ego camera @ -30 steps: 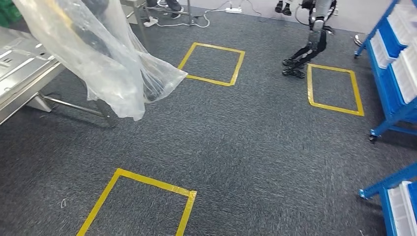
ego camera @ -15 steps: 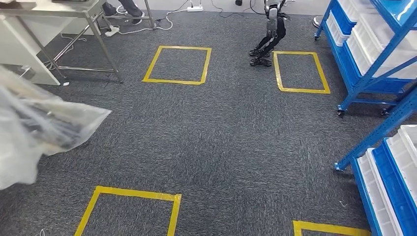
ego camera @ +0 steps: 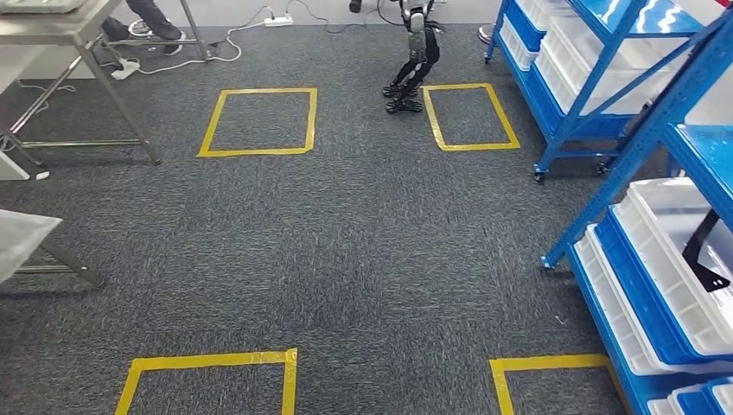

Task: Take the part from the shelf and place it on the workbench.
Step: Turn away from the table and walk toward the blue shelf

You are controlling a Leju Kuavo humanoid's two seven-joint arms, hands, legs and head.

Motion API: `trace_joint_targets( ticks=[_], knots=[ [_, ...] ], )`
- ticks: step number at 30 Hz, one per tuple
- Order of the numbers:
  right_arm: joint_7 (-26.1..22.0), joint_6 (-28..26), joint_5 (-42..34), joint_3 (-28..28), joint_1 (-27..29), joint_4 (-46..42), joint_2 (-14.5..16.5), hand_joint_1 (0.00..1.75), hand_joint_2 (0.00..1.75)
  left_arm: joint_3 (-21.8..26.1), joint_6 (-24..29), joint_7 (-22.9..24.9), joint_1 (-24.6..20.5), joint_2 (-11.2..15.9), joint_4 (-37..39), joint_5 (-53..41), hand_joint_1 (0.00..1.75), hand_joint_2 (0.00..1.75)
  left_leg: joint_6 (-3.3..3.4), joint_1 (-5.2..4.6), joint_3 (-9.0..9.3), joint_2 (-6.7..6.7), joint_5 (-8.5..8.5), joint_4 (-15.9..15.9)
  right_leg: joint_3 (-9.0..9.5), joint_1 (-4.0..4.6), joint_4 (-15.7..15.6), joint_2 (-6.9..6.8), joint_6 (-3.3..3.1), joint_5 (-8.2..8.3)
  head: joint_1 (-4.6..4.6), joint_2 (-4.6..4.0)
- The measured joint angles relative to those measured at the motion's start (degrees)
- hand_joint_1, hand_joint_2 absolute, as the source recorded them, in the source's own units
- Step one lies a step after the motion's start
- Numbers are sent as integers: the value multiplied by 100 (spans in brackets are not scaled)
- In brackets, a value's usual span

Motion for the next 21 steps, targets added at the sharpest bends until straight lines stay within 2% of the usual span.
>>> trace_joint_targets(
  ticks=[1, 2, 3, 4, 5, 6, 7, 9, 10, 12, 14, 15, 16, 17, 18, 20, 21],
  knots=[
    [-9, -1, -21, 10, -1, 0, -1, 0, 0, 0, 23, -2, 9, 0, 4, -2, 0, 0, 1, -5, -8, 88, 0, 1, -28, -4, 127, -20, 3, -18, 0, 0],
    [-21, -4, -48, 18, 1, 0, -3, 0, 0, 0, 48, -3, 11, -1, 5, -6, 0, 0, 1, -5, -9, 164, 0, 1, 98, -4, -46, -43, 0, 87, 1, 0],
    [-32, -9, -71, 20, 3, 0, -8, 0, 0, 0, 69, -4, 10, -4, 6, -10, 0, 0, -1, -6, -4, 229, -1, 1, 325, -3, -413, -90, -9, 253, 2, 0],
    [-44, -13, -94, 20, 2, 0, -13, 0, 0, 0, 84, -4, 8, -9, 6, -14, 0, 0, -8, -8, 8, 293, -5, 2, 618, 8, -919, -226, -25, 412, 2, 0],
    [-53, -17, -117, 20, 0, 0, -20, 0, 0, 0, 98, -4, 6, -13, 7, -18, 0, 0, -25, -17, 20, 352, -8, 1, 858, 26, -1335, -364, -50, 532, 2, -1],
    [-60, -19, -133, 20, -3, -1, -24, 0, 0, 1, 107, -4, 4, -16, 7, -22, 0, 0, -47, -24, 28, 398, -13, 3, 1008, 47, -1608, -468, -77, 593, -1, -1],
    [-63, -19, -155, 20, -2, 0, -30, 0, 0, 1, 114, -3, 2, -21, 8, -26, 0, 0, -75, -28, 34, 447, -18, 6, 1076, 71, -1756, -536, -105, 611, -1, -1],
    [-60, -14, -193, 19, 3, 1, -44, 0, 0, 0, 113, 27, -10, -30, 8, -33, 0, 0, -129, -21, 42, 539, -22, 6, 1050, 95, -1765, -441, -156, 632, -1, -1],
    [-56, -9, -213, 18, 6, 2, -52, 0, 0, -1, 106, 60, -19, -36, 8, -35, 0, 0, -164, -7, 47, 534, -42, 23, 1042, 85, -1775, -385, -189, 651, 2, -1],
    [-53, 3, -242, 18, -3, 1, -59, 0, 0, -2, 85, 124, -30, -48, 9, -37, 0, 0, -235, 19, -39, 317, -231, 270, 1035, 51, -1795, -268, -256, 695, -8, 1],
    [-52, 11, -264, 18, -18, 1, -57, 0, 0, -3, 72, 171, -16, -56, 11, -36, 0, 0, -293, 48, -374, 22, -656, 1044, 1014, 33, -1799, -136, -305, 730, -25, 1],
    [-51, 13, -269, 18, -20, 0, -55, 0, 0, -3, 72, 186, -14, -58, 12, -37, 0, 0, -309, 58, -581, -40, -850, 1497, 1001, 34, -1798, -67, -317, 741, -29, 0],
    [-50, 16, -275, 18, -19, 0, -54, 0, 0, -3, 71, 203, -21, -59, 13, -34, 0, 0, -318, 62, -750, -71, -973, 1863, 991, 34, -1797, 12, -321, 750, -31, 0],
    [-47, 17, -280, 18, -14, 0, -54, 0, 0, -3, 72, 214, -32, -61, 13, -31, 0, 0, -318, 62, -813, -77, -973, 1995, 987, 34, -1797, 87, -320, 756, -32, 0],
    [-44, 19, -286, 18, -10, 0, -54, 0, 0, -2, 73, 225, -43, -63, 13, -24, 0, 0, -309, 63, -769, -82, -868, 1897, 988, 35, -1796, 164, -315, 762, -32, 0],
    [-36, 23, -302, 18, -8, 0, -54, 0, 0, -2, 73, 238, -38, -63, 14, -14, 0, 0, -272, 64, -394, -159, -423, 1086, 995, 32, -1795, 325, -298, 773, -33, 0],
    [-32, 28, -309, 18, -10, 0, -55, 0, 0, -2, 75, 239, -33, -64, 14, -14, 0, 0, -248, 63, -186, -280, -224, 615, 987, 37, -1791, 398, -281, 781, -33, 0]
  ],
)
